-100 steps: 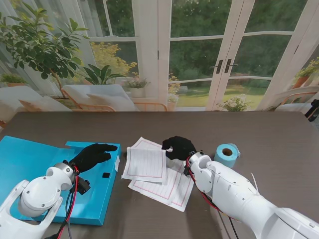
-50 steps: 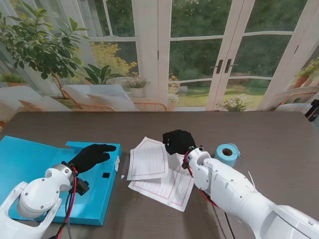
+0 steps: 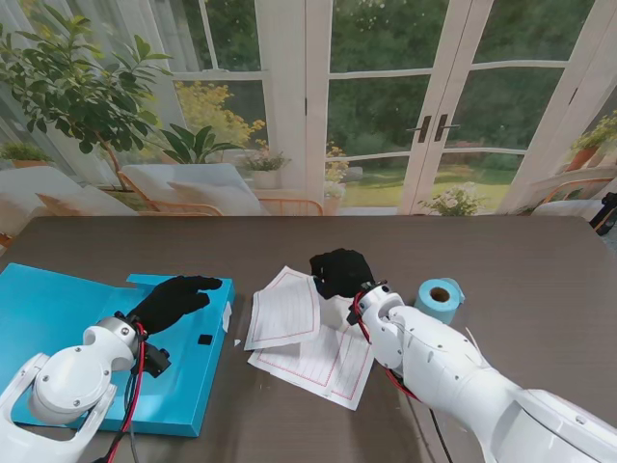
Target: Peel a label from the label roll, stick it on the side of the file box and file the documents
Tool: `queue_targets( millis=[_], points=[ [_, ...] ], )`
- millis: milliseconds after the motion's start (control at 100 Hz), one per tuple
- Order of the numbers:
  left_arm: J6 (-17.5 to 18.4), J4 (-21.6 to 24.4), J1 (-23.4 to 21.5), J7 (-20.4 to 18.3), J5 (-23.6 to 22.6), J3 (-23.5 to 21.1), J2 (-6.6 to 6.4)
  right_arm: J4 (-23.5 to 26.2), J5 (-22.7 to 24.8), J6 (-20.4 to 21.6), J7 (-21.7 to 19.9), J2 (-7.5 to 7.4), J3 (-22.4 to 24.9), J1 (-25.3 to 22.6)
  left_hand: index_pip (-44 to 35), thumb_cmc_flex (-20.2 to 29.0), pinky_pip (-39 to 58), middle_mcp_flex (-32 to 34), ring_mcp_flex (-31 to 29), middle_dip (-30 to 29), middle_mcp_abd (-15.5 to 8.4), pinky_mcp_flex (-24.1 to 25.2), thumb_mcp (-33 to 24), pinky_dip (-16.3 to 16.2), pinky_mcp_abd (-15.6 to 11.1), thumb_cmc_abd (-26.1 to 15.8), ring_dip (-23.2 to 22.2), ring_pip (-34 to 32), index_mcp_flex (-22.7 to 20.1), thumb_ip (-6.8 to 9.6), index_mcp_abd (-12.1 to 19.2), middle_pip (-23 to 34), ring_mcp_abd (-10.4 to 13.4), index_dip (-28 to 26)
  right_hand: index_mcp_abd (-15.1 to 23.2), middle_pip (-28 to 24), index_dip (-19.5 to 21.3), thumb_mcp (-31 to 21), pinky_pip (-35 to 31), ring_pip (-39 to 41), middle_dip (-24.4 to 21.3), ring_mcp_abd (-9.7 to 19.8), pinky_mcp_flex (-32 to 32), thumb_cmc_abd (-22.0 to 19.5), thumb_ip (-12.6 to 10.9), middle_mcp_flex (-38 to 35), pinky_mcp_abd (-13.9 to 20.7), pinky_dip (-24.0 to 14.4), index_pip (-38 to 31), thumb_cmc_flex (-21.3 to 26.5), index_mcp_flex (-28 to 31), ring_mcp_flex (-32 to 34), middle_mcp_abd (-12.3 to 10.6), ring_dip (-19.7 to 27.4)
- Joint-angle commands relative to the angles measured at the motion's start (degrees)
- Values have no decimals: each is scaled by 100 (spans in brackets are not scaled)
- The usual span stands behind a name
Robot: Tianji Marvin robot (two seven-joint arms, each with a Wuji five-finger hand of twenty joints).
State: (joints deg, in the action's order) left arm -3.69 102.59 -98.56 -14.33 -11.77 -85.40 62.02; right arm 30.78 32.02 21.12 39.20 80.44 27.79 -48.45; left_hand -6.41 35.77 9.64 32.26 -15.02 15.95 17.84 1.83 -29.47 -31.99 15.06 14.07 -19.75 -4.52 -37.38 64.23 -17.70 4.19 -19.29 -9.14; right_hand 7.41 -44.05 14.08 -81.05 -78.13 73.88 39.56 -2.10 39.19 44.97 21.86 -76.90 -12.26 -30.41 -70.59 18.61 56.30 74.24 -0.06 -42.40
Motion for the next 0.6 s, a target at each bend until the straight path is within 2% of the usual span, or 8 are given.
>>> queue_targets(
  millis=[0,70,100,210,240,320,430,590],
  points=[
    [21,53,-30,-68,30,-19,34,34,14,81,-8,42,35,-29,99,-50,-169,-113,57,10,17,110,61,-39,-170,-213,-47,53,74,-200,-13,-59,-41,21,-203,-189,106,-637,-299,273,152,433,1364,215,149,-417,-124,-171,-197,142,139,140,423,-128],
    [20,75,-42,-34,52,-28,43,110,33,68,50,22,108,-60,100,-28,-168,-116,66,9,41,108,41,-40,-166,-209,-46,55,75,-190,-50,-60,-49,21,-551,-232,161,-587,-319,433,239,390,1462,152,146,-480,-161,-235,-174,113,147,131,512,-201],
    [16,89,-48,-21,61,-33,47,183,41,49,46,-1,153,-83,98,-125,-168,-116,75,8,45,108,186,-42,-166,-271,-45,56,69,-325,-62,-58,-50,17,-615,-238,174,-559,-320,455,257,394,1480,128,136,-500,-174,-249,-168,117,164,132,534,-211],
    [16,140,-69,34,96,-44,62,425,149,24,9,-126,265,-127,98,-158,-168,-122,78,4,65,108,183,-43,-166,-283,-44,57,68,-341,-66,-61,-50,12,-601,-223,217,-518,-291,464,289,414,1504,125,112,-497,-141,-270,-149,135,158,134,523,-217],
    [15,153,-74,49,105,-45,65,492,172,24,2,-157,307,-147,98,-62,-168,-120,76,4,73,107,63,-44,-164,-241,-44,56,70,-257,-77,-60,-49,9,-627,-228,234,-516,-286,476,301,437,1515,132,110,-503,-151,-277,-155,143,162,134,542,-224],
    [17,183,-85,98,115,-38,77,627,246,10,15,-223,385,-176,97,-42,-167,-107,79,9,104,105,32,-46,-157,-238,-44,56,61,-220,-91,-54,-52,3,-652,-261,277,-518,-295,546,343,466,1560,119,105,-521,-142,-303,-159,133,180,138,558,-259],
    [35,228,-111,149,88,-19,84,1309,477,-108,-159,-512,759,-436,93,-36,-165,-97,70,15,127,99,39,-47,-155,-242,-46,53,46,-228,-107,-51,-65,-5,-659,-278,316,-520,-301,595,376,469,1595,111,103,-532,-141,-327,-158,125,186,135,549,-285],
    [56,254,-139,235,70,6,101,1704,638,-187,-164,-643,1011,-610,92,-41,-163,-97,55,20,176,92,42,-48,-139,-240,-51,45,39,-214,-114,-48,-79,-8,-650,-298,366,-521,-303,644,413,474,1638,112,104,-539,-118,-354,-161,117,189,132,542,-313]
  ],
)
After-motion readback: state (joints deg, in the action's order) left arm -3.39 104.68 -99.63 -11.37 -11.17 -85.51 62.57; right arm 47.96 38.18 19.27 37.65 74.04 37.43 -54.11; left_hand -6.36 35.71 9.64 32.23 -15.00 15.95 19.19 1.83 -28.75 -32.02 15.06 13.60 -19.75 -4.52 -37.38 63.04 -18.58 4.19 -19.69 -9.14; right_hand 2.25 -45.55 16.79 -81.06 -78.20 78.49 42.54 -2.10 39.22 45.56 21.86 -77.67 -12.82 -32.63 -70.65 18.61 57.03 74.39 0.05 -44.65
